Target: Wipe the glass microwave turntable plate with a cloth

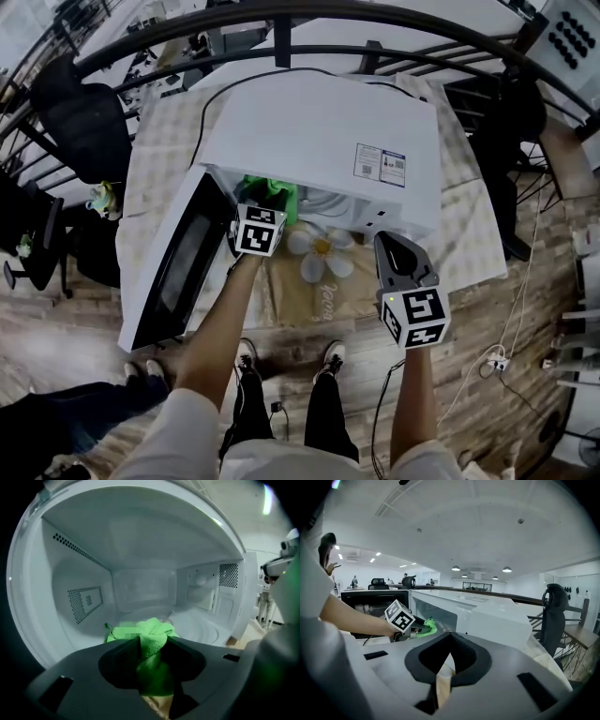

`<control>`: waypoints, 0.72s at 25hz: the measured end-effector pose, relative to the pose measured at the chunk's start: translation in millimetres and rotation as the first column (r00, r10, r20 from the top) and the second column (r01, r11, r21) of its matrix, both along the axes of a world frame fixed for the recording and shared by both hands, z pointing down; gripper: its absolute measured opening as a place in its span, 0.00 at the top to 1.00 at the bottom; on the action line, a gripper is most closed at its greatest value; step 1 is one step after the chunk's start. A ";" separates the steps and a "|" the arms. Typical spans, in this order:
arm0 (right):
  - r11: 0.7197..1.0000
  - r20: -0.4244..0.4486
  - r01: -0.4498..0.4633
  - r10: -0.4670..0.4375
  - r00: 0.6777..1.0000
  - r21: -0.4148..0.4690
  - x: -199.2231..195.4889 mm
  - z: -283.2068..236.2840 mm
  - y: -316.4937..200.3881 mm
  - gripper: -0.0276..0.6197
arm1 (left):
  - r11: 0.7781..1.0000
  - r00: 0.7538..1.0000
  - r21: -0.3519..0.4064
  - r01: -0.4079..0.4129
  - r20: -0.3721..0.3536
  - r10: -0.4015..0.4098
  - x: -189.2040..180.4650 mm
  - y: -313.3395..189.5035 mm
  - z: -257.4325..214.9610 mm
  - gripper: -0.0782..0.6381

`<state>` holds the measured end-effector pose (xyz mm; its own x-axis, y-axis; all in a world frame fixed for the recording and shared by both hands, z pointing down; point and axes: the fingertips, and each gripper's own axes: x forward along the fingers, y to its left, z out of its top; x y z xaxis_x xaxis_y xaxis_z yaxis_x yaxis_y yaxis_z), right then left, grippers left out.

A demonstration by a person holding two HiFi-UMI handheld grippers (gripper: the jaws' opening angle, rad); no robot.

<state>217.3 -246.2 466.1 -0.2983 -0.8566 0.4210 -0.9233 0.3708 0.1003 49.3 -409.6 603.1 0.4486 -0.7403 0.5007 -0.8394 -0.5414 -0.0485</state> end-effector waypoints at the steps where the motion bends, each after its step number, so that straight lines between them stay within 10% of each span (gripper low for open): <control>1: 1.000 -0.007 0.005 -0.005 1.000 -0.005 0.6 2.8 1.3 0.94 | 1.000 1.000 0.007 -0.003 0.012 0.003 1.9 -0.7 -0.1 0.66; 18: 0.997 -0.065 -0.015 0.011 0.998 -0.070 33.5 23.2 33.3 0.93 | 0.956 0.960 -0.097 -0.276 0.011 0.279 130.1 53.4 0.5 0.67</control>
<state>250.8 -212.9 489.3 -0.2575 -0.8278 0.4984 -0.9204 0.3672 0.1342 179.4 -356.2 603.6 0.6165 -0.5376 0.5752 -0.6547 -0.7559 -0.0049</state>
